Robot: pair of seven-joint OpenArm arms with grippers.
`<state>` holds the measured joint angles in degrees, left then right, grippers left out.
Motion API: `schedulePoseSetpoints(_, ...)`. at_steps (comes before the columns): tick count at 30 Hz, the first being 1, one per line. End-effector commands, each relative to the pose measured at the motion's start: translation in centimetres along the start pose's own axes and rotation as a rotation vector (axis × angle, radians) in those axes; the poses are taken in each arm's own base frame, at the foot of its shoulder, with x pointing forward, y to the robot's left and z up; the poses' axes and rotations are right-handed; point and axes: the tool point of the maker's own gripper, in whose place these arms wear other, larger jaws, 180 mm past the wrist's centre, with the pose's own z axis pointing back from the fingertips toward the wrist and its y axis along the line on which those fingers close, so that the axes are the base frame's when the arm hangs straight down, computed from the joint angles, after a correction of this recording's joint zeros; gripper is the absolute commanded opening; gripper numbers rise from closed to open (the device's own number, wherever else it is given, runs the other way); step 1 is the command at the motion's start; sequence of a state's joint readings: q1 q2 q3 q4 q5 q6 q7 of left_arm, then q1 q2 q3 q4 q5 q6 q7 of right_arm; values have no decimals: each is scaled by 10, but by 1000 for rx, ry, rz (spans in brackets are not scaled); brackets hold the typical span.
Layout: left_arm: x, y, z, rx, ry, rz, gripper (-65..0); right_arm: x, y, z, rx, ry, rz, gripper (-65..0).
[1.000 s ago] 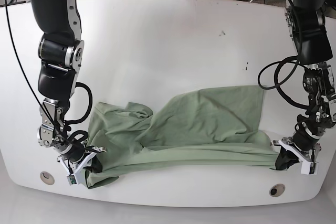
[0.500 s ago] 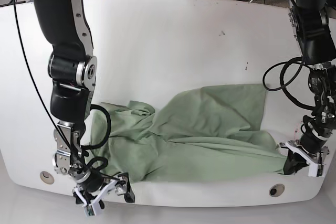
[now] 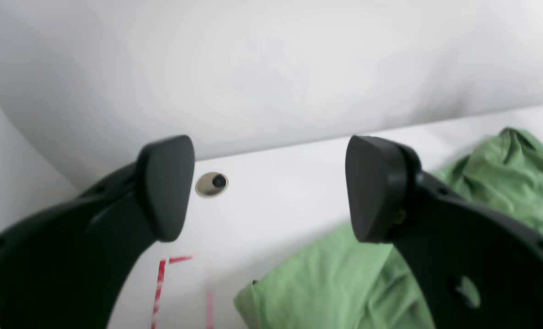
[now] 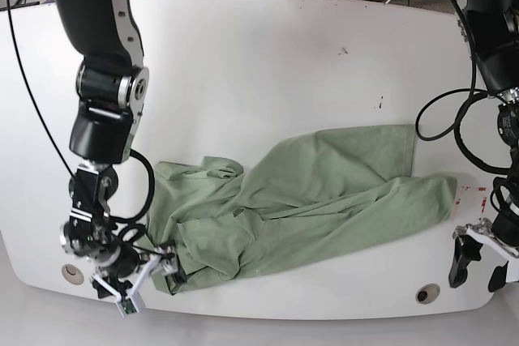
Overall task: Layout the t-shirt on the table in an organized manner, then fold the t-shirt properly
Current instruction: 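Open both grippers and release the polo, then move the right gripper to the collar corner, left to the sleeve end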
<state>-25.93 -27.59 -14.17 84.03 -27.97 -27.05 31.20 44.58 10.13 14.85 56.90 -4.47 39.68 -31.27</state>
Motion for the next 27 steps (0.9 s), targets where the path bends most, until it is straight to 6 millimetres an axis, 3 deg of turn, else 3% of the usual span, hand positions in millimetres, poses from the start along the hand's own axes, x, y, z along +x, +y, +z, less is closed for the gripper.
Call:
schedulePoseSetpoints(1, 32, 19, 12, 46, -77, -33, -192, 7, -13, 19, -49, -36, 15, 0)
schedulePoseSetpoints(8, 14, 33, 35, 97, -54, -21, -192, -60, -7, 40, -86, 70, -31, 0)
schedulePoseSetpoints(15, -33, 24, 53, 91, 64, -13, -192, -121, 2, 52, -93, 148, -124, 0)
schedulePoseSetpoints(20, -63, 9, 66, 57, 97, 81, -192, -140, 15, 51, -62, 166, -175, 0)
schedulePoseSetpoints(27, -88, -7, 80, 23, 130, 148, -192, -162, 23, 43, 1, 149, -303, 0)
